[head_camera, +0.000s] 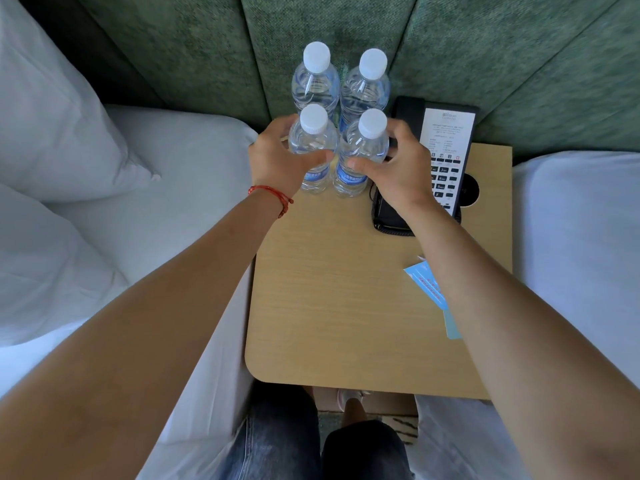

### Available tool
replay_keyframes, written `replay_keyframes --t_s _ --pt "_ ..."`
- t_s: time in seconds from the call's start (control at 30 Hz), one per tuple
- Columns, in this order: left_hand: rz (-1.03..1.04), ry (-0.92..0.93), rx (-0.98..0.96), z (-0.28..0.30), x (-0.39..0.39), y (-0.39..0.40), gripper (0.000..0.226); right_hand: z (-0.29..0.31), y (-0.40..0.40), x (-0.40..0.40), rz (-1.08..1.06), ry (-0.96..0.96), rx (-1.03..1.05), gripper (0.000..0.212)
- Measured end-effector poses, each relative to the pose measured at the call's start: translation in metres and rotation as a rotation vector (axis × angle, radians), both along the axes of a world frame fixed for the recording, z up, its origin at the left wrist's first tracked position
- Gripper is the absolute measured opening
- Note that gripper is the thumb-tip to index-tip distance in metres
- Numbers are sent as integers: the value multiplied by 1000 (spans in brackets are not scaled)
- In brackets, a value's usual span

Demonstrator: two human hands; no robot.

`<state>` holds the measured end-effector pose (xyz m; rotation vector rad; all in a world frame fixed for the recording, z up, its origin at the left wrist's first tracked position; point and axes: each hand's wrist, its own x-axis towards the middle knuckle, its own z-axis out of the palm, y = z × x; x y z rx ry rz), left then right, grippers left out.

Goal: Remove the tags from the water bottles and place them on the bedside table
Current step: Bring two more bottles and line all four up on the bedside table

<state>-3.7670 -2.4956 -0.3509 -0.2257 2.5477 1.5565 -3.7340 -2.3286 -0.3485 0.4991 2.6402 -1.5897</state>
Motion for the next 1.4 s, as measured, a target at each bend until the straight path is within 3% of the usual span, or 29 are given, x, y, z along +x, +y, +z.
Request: replay_keyframes --t_s 0.93,1.23,1.4 --pt "-42 41 -3 2 -3 -4 64 -3 -3 -7 19 28 1 72" --pt "-85 -71 -9 2 4 -14 77 -7 -2 4 70 -32 -6 75" --pt "-74 -1 -106 9 20 -26 58 -4 -3 25 18 -48 34 65"
